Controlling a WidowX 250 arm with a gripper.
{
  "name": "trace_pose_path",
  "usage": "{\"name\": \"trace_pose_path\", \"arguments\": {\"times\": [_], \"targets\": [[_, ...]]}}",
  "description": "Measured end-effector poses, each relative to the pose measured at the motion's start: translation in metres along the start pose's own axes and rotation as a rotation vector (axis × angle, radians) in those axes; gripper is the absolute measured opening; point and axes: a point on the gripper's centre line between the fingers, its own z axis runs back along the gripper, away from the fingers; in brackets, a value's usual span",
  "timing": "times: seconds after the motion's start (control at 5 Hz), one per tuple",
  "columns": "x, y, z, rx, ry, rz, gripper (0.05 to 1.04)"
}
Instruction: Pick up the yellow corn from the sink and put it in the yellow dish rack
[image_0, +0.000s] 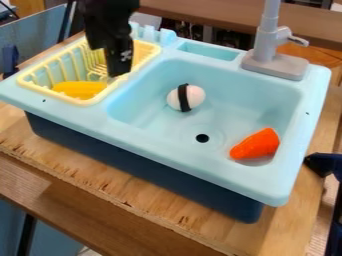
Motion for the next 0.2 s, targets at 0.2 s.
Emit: {"name": "trace_pose_path", "arguments": {"times": [0.2], "targets": [[0.0142,0.0072,0.0089,0.014,-0.014,0.247,1.0]]}}
